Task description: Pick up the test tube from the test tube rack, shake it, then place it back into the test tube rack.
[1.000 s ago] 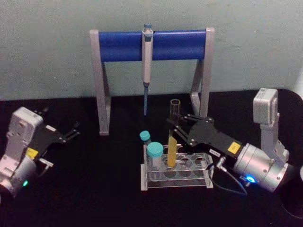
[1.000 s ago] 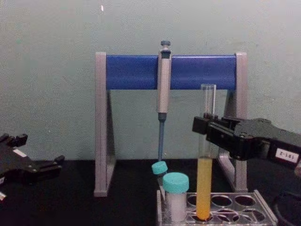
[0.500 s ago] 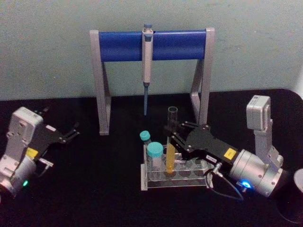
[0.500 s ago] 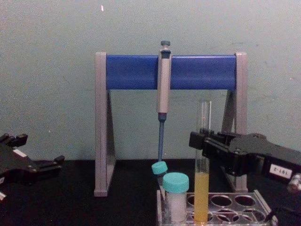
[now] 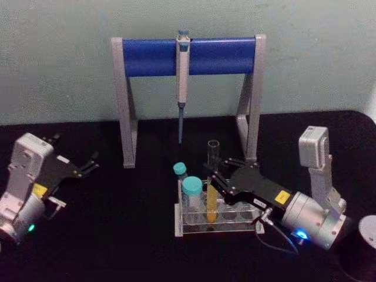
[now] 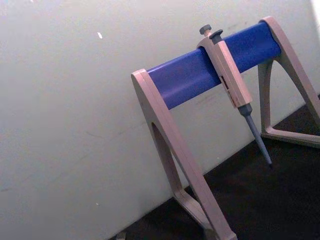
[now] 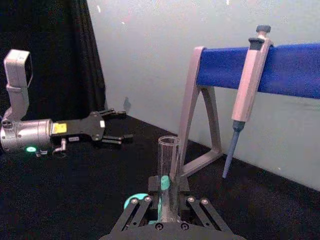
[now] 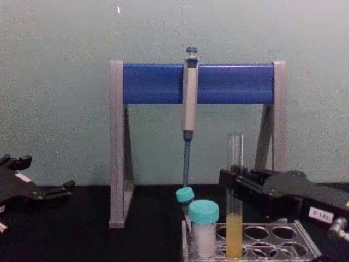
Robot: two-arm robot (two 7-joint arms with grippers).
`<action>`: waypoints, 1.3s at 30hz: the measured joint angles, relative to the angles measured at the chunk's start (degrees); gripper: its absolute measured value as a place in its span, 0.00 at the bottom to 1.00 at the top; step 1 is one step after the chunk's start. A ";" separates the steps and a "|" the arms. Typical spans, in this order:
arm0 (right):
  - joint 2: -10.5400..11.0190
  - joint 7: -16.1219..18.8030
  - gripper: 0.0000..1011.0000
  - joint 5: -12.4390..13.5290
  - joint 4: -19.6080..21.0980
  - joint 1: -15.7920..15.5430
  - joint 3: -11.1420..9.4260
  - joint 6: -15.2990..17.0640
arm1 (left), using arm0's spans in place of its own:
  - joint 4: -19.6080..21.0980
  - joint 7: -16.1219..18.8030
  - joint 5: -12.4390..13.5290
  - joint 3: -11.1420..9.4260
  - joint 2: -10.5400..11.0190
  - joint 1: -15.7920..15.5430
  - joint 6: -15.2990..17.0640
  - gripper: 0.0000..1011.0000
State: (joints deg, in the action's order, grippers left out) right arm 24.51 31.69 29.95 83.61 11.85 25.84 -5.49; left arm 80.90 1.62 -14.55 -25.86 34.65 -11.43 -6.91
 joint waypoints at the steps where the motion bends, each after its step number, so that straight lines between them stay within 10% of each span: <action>1: -0.09 -0.03 0.23 -0.08 -0.15 0.00 0.01 0.01 | 0.00 0.00 0.00 0.00 0.00 0.00 0.00 0.99; 30: -0.83 -0.30 0.23 -1.22 -1.78 0.15 0.18 0.47 | 0.00 0.00 0.00 0.00 0.00 0.00 0.00 0.99; 39: -0.83 -0.25 0.45 -1.15 -1.77 0.13 0.15 0.57 | 0.00 0.00 0.00 0.00 0.00 0.00 0.00 0.99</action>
State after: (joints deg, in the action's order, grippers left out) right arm 23.67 31.43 28.79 81.85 11.98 25.99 -4.92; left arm 80.90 1.62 -14.55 -25.86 34.65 -11.43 -6.91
